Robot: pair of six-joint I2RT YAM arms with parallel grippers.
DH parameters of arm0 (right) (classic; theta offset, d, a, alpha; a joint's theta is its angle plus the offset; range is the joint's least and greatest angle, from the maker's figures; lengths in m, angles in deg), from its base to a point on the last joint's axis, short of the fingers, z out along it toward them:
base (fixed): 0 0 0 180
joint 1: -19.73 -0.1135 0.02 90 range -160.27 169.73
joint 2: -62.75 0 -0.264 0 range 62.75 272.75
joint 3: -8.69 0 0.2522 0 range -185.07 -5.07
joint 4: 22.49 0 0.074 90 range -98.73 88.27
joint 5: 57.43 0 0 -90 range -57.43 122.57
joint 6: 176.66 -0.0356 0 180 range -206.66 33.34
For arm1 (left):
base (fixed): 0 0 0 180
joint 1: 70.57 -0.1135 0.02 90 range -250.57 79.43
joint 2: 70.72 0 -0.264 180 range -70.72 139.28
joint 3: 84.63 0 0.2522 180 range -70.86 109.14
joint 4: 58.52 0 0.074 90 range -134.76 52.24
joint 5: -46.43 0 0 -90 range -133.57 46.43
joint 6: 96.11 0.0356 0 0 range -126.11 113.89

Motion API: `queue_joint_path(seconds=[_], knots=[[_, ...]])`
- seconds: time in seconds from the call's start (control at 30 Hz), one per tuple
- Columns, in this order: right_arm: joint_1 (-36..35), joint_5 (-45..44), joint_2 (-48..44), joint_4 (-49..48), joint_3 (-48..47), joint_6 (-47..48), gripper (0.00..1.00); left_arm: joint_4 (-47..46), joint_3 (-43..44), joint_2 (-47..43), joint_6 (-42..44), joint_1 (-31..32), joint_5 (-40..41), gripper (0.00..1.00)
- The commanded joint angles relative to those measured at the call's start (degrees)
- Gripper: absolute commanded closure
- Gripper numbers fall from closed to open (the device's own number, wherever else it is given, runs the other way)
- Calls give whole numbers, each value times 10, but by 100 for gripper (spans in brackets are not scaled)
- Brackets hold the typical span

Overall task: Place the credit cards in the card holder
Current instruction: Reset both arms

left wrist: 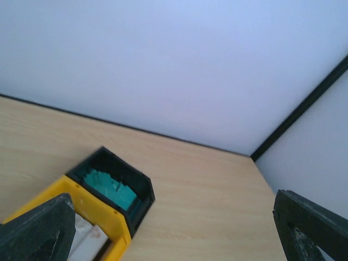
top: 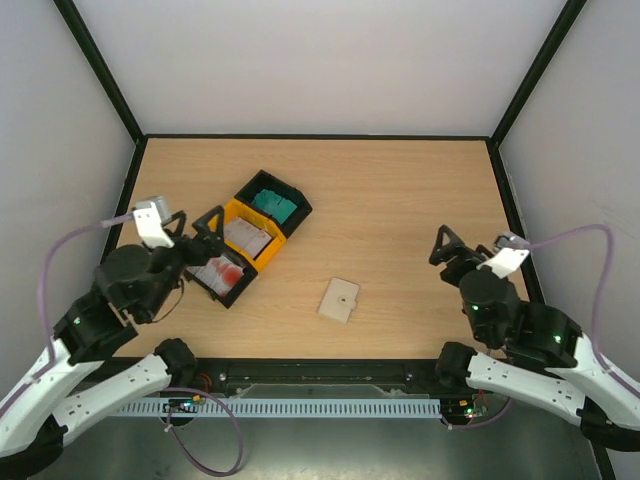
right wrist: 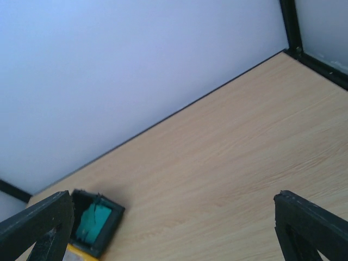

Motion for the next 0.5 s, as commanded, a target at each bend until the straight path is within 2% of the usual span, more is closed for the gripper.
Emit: queue_joint_path(seconds=[0.0,0.2,0.47], knots=[[3,-69,-33,76,-34,-34,2,64,24,-43,38,-2,63,0],[2,-67,-89,95,-33,-61,2,92,16,-95,44,-2,84,0],[3,-66,-87,98,-24,-75,2,114,15,-124,36,-2,96,0]])
